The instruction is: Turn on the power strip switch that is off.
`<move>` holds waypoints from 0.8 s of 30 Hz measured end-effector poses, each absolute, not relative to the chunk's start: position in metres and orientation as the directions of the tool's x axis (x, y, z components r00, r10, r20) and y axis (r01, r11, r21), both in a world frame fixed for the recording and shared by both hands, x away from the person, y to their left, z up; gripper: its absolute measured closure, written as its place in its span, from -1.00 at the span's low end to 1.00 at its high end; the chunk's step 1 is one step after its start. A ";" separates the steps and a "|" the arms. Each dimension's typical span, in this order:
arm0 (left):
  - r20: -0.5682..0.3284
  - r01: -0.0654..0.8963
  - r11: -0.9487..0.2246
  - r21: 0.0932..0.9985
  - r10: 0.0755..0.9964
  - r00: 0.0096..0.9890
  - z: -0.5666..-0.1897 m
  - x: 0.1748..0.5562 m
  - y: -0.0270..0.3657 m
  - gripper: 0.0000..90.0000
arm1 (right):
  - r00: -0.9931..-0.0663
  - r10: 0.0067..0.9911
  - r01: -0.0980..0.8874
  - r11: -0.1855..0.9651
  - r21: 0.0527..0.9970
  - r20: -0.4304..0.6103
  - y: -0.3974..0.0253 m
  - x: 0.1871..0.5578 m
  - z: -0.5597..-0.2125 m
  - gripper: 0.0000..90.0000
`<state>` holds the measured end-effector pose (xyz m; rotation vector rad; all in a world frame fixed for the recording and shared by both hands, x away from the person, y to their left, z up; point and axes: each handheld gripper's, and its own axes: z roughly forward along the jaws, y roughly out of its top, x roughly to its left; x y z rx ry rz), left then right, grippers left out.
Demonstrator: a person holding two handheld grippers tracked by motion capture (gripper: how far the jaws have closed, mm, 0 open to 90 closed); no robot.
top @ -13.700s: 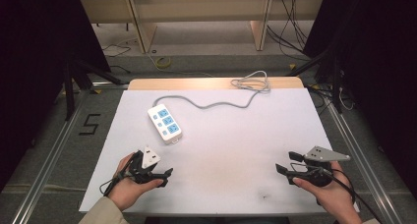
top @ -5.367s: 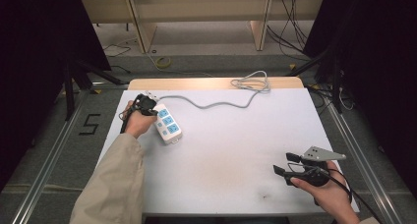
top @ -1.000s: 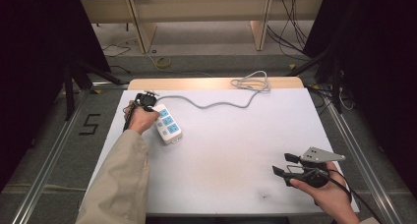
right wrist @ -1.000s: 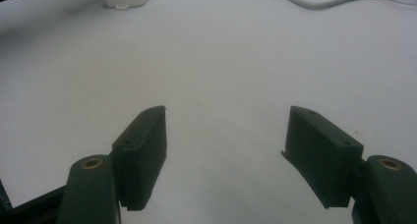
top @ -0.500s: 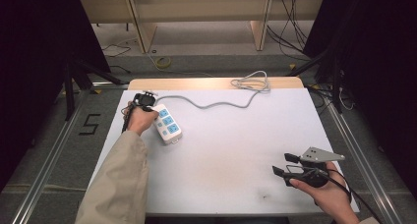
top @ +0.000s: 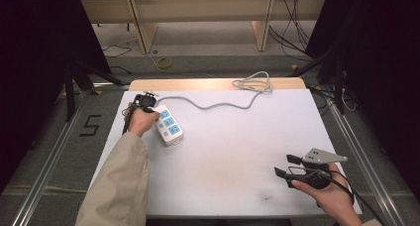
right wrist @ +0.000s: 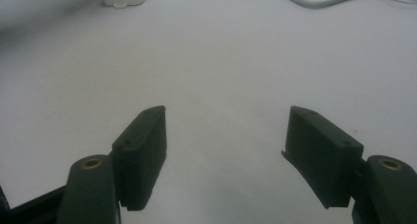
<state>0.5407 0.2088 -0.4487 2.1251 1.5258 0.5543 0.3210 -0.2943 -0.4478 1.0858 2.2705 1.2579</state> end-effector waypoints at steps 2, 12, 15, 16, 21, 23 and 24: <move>0.047 0.758 -0.267 0.596 0.953 0.299 -0.448 0.541 0.208 0.87 | -0.656 0.751 0.462 0.321 0.827 0.076 -0.294 0.321 -0.448 -0.28; 0.033 0.688 -0.228 0.689 0.958 0.284 -0.435 0.537 0.207 0.37 | -0.655 0.751 0.463 0.319 0.827 0.077 -0.294 0.322 -0.448 -0.28; 0.038 0.663 -0.253 0.704 0.946 0.321 -0.432 0.534 0.206 0.15 | -0.654 0.752 0.465 0.319 0.826 0.078 -0.294 0.322 -0.448 -0.28; 0.056 0.645 -0.278 0.712 0.938 0.342 -0.432 0.533 0.205 0.04 | -0.655 0.752 0.464 0.321 0.825 0.075 -0.294 0.322 -0.448 -0.28; 0.048 0.623 -0.287 0.728 0.927 0.371 -0.430 0.528 0.202 -0.31 | -0.651 0.755 0.468 0.318 0.825 0.079 -0.294 0.322 -0.449 -0.28; 0.032 0.620 -0.282 0.732 0.923 0.383 -0.430 0.526 0.200 -0.35 | -0.651 0.755 0.469 0.318 0.824 0.079 -0.294 0.322 -0.449 -0.28; 0.029 0.618 -0.287 0.732 0.919 0.392 -0.429 0.525 0.199 -0.40 | -0.651 0.755 0.469 0.318 0.824 0.079 -0.294 0.322 -0.449 -0.28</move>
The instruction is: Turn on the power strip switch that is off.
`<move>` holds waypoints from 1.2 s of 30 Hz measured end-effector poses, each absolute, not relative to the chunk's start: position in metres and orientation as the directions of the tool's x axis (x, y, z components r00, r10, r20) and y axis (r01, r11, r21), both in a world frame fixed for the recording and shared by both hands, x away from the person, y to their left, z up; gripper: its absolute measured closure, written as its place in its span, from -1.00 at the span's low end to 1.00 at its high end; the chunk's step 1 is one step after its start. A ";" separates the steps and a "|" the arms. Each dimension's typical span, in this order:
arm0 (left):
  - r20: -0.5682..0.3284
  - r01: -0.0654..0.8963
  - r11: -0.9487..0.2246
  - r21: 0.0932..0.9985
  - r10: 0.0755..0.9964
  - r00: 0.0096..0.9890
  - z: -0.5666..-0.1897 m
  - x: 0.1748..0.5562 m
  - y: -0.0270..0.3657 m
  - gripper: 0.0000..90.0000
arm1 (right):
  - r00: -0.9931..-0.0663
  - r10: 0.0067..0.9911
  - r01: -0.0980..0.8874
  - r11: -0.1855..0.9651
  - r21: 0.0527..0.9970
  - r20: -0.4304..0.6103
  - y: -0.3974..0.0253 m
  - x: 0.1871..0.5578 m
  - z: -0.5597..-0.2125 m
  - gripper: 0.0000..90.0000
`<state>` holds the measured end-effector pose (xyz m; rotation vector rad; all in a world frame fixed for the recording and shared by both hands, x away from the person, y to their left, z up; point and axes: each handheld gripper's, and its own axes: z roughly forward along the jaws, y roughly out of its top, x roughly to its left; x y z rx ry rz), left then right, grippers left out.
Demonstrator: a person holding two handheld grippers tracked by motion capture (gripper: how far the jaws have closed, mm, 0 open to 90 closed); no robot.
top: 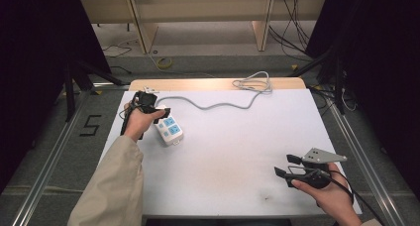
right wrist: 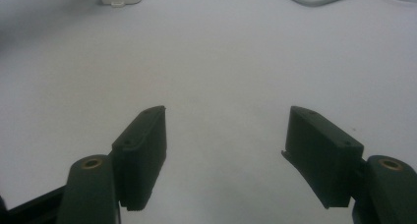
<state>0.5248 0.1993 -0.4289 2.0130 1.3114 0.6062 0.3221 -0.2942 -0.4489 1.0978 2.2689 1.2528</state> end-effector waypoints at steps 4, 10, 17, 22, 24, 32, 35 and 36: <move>0.026 0.602 -0.301 0.739 0.907 0.421 -0.427 0.517 0.195 -0.49 | -0.651 0.755 0.468 0.319 0.824 0.078 -0.295 0.322 -0.449 -0.28; 0.063 0.556 -0.345 0.756 0.884 0.463 -0.425 0.502 0.191 -0.54 | -0.653 0.753 0.468 0.321 0.823 0.078 -0.294 0.322 -0.449 -0.29; 0.062 0.543 -0.364 0.757 0.867 0.495 -0.422 0.484 0.186 -0.50 | -0.653 0.754 0.471 0.322 0.822 0.079 -0.294 0.322 -0.449 -0.29; 0.063 0.516 -0.368 0.773 0.855 0.515 -0.418 0.473 0.184 -0.51 | -0.653 0.753 0.471 0.322 0.821 0.079 -0.294 0.322 -0.449 -0.29; 0.066 0.503 -0.368 0.782 0.851 0.520 -0.417 0.468 0.183 -0.52 | -0.652 0.754 0.471 0.322 0.821 0.079 -0.294 0.322 -0.449 -0.29; 0.076 0.466 -0.387 0.796 0.827 0.558 -0.414 0.450 0.177 -0.56 | -0.653 0.753 0.471 0.322 0.821 0.080 -0.294 0.322 -0.449 -0.29; 0.080 0.456 -0.395 0.798 0.818 0.569 -0.414 0.444 0.175 -0.56 | -0.654 0.752 0.470 0.323 0.821 0.079 -0.294 0.322 -0.449 -0.29; 0.077 0.452 -0.393 0.801 0.816 0.572 -0.414 0.442 0.175 -0.56 | -0.655 0.752 0.470 0.323 0.821 0.079 -0.294 0.322 -0.449 -0.29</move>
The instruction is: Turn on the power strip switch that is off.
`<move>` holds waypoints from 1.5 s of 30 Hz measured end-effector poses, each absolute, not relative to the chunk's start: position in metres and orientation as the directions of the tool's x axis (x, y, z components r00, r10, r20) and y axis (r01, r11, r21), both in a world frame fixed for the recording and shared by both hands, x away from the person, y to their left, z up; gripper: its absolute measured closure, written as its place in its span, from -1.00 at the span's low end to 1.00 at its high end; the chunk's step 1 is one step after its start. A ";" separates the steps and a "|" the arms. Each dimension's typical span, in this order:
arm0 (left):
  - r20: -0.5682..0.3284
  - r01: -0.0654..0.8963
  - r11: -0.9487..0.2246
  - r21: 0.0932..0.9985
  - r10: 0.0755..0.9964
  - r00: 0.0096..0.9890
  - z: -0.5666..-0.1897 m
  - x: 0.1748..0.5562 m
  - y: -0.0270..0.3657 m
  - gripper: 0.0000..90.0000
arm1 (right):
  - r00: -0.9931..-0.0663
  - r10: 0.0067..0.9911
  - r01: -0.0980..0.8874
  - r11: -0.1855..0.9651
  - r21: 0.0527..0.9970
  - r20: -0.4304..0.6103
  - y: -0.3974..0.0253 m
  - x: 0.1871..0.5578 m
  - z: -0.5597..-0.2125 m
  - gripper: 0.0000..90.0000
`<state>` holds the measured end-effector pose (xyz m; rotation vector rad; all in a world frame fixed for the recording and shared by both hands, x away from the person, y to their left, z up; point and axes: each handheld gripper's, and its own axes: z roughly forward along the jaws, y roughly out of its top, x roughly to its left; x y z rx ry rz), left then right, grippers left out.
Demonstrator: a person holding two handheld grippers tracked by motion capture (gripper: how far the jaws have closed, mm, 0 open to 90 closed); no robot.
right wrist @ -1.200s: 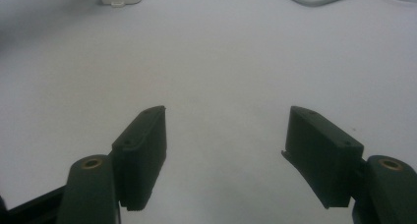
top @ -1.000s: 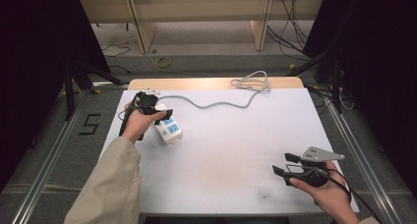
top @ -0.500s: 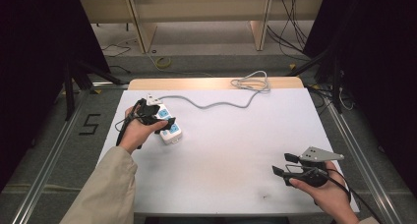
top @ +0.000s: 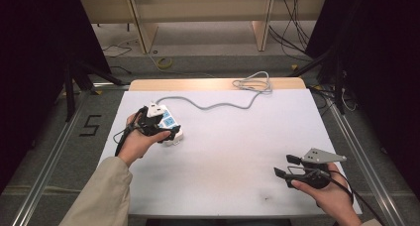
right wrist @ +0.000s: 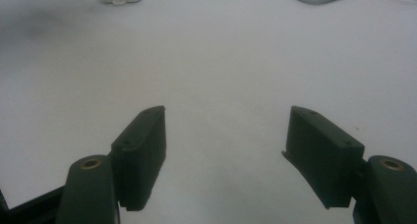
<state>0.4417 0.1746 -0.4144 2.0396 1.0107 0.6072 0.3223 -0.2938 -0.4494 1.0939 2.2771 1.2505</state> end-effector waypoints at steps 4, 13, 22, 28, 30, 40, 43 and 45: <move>0.079 0.441 -0.399 0.804 0.807 0.586 -0.415 0.435 0.172 -0.57 | -0.657 0.750 0.469 0.326 0.821 0.078 -0.294 0.322 -0.449 -0.29; 0.065 0.423 -0.401 0.813 0.783 0.618 -0.412 0.420 0.168 -0.57 | -0.656 0.751 0.469 0.326 0.821 0.076 -0.294 0.322 -0.449 -0.30; 0.065 0.415 -0.402 0.816 0.778 0.625 -0.419 0.406 0.173 -0.56 | -0.654 0.753 0.470 0.325 0.821 0.077 -0.295 0.323 -0.449 -0.31; 0.078 0.395 -0.410 0.822 0.768 0.635 -0.420 0.397 0.173 -0.57 | -0.654 0.753 0.470 0.322 0.822 0.078 -0.295 0.323 -0.450 -0.32; 0.082 0.390 -0.418 0.820 0.762 0.643 -0.420 0.394 0.173 -0.59 | -0.652 0.754 0.471 0.322 0.821 0.079 -0.295 0.323 -0.450 -0.32; 0.088 0.383 -0.429 0.818 0.752 0.653 -0.426 0.378 0.181 -0.61 | -0.657 0.750 0.467 0.328 0.821 0.074 -0.295 0.323 -0.450 -0.32; 0.105 0.377 -0.441 0.814 0.752 0.651 -0.431 0.374 0.185 -0.62 | -0.658 0.749 0.467 0.331 0.820 0.072 -0.295 0.324 -0.450 -0.33; 0.108 0.379 -0.443 0.813 0.753 0.649 -0.433 0.371 0.188 -0.62 | -0.657 0.750 0.469 0.331 0.819 0.073 -0.295 0.324 -0.450 -0.33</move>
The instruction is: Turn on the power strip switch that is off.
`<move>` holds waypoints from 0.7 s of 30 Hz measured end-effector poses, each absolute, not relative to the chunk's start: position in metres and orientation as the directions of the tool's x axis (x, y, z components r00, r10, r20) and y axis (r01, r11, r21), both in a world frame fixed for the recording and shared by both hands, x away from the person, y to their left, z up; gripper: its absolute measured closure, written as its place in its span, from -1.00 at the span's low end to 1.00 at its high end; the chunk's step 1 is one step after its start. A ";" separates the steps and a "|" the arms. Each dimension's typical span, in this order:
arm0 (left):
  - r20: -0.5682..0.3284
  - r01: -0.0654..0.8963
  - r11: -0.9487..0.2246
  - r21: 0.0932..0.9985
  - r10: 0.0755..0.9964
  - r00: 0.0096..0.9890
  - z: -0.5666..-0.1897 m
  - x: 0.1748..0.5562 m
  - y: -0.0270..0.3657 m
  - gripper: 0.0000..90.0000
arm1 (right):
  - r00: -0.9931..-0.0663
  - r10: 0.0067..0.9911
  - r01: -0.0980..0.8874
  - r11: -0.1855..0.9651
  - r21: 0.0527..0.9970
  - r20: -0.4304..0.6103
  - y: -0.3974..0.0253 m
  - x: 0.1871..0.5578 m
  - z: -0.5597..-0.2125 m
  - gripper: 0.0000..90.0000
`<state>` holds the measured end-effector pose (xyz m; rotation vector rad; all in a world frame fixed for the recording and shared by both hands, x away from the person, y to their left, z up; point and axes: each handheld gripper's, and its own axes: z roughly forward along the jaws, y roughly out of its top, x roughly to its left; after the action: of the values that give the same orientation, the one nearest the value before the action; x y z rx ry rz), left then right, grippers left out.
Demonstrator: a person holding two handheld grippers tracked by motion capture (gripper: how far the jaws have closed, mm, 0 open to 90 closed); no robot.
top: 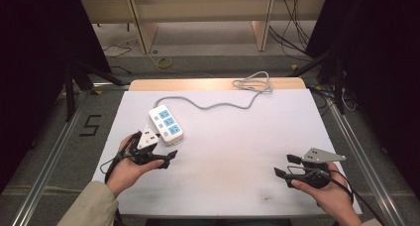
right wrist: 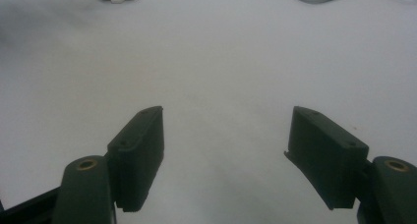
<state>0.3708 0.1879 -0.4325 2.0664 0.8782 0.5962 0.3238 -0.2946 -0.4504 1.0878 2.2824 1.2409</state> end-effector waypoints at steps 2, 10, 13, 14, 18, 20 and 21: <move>0.107 0.383 -0.440 0.812 0.758 0.644 -0.434 0.368 0.191 -0.62 | -0.657 0.750 0.469 0.332 0.818 0.072 -0.295 0.324 -0.450 -0.33; 0.113 0.392 -0.442 0.807 0.767 0.632 -0.442 0.352 0.203 -0.62 | -0.659 0.749 0.465 0.337 0.818 0.066 -0.295 0.323 -0.450 -0.33; 0.125 0.394 -0.456 0.798 0.764 0.633 -0.444 0.347 0.208 -0.62 | -0.660 0.749 0.464 0.339 0.819 0.064 -0.295 0.323 -0.450 -0.33; 0.128 0.397 -0.458 0.795 0.768 0.628 -0.444 0.346 0.209 -0.62 | -0.661 0.748 0.462 0.340 0.819 0.063 -0.295 0.323 -0.450 -0.33; 0.135 0.402 -0.463 0.790 0.771 0.623 -0.446 0.341 0.214 -0.62 | -0.662 0.747 0.461 0.342 0.819 0.061 -0.294 0.323 -0.450 -0.33; 0.131 0.407 -0.457 0.791 0.776 0.618 -0.447 0.341 0.215 -0.62 | -0.662 0.747 0.461 0.343 0.819 0.060 -0.294 0.323 -0.450 -0.33; 0.128 0.408 -0.454 0.792 0.777 0.616 -0.448 0.341 0.214 -0.62 | -0.663 0.746 0.461 0.344 0.818 0.059 -0.294 0.323 -0.450 -0.33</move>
<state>0.3407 0.2143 -0.4479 2.0892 0.9282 0.6278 0.3232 -0.2937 -0.4502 1.0706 2.2871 1.2310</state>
